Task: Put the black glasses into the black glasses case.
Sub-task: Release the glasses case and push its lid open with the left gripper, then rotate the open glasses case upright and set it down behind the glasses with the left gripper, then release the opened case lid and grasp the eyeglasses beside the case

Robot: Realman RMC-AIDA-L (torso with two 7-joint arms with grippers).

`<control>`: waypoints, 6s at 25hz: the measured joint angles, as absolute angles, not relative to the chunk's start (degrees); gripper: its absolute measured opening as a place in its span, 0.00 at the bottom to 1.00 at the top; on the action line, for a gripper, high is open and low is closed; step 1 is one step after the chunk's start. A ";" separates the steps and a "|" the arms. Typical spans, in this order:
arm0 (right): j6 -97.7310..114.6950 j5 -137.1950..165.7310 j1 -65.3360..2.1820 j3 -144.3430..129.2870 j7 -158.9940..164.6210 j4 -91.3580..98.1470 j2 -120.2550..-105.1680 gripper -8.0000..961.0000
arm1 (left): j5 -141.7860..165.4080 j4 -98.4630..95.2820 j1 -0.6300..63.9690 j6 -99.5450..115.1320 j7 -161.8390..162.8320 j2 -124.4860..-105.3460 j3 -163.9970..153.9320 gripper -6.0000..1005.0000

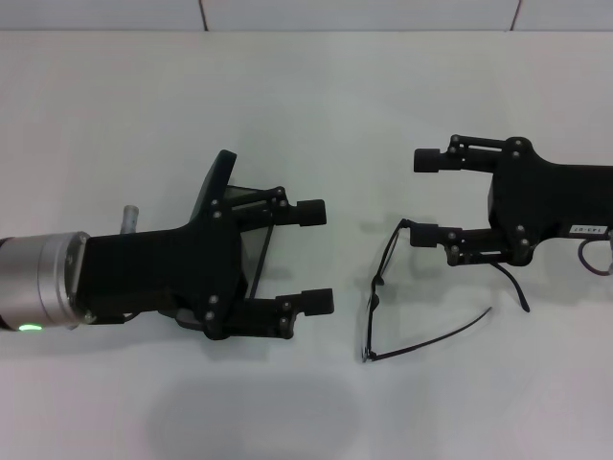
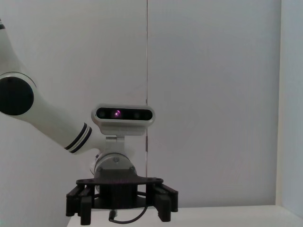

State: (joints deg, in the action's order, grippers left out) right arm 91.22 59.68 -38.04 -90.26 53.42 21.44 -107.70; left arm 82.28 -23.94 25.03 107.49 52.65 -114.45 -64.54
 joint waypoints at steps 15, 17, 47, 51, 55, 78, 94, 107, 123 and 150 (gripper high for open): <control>91.25 59.67 -37.00 -90.26 53.13 21.44 -107.95 0.79 | 81.57 -24.15 23.31 106.24 56.85 -115.17 -55.65 0.81; 91.04 59.66 -36.81 -90.25 53.12 21.44 -107.98 0.79 | 81.65 -25.91 23.18 103.38 62.44 -115.18 -51.27 0.81; 89.58 59.65 -36.01 -90.26 52.99 21.63 -107.95 0.76 | 134.04 -72.54 22.54 79.01 132.64 -119.74 -64.21 0.77; 89.56 60.01 -35.88 -90.27 52.99 22.31 -107.96 0.76 | 134.14 -72.97 23.04 78.87 134.59 -119.73 -64.33 0.65; 90.21 62.61 -35.27 -90.35 52.99 24.29 -108.07 0.76 | 134.33 -73.03 23.38 78.93 135.52 -119.11 -63.93 0.53; 93.65 76.92 -32.12 -90.25 47.00 30.27 -113.59 0.74 | 136.70 -60.06 42.42 68.02 102.08 -119.25 -70.85 0.21; 92.96 76.84 -30.42 -88.79 45.96 29.81 -113.72 0.73 | 134.03 -48.45 49.41 63.49 94.62 -119.80 -71.47 0.21; 90.45 77.15 -30.64 -76.13 47.37 31.60 -114.76 0.72 | 107.48 -56.71 37.53 65.92 89.96 -119.48 -71.30 0.65; 95.19 128.97 -55.73 -78.42 72.36 57.72 -115.88 0.71 | 66.05 -35.97 18.41 81.17 70.50 -119.48 -61.63 0.73; 70.54 125.63 -61.70 -116.51 75.94 54.24 -116.19 0.64 | 64.98 -27.98 19.62 82.38 63.43 -119.54 -61.52 0.73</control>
State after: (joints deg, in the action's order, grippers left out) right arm 70.54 125.64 -61.70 -116.51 75.94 54.24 -116.19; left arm 64.98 -27.98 19.62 82.38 63.43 -119.54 -61.52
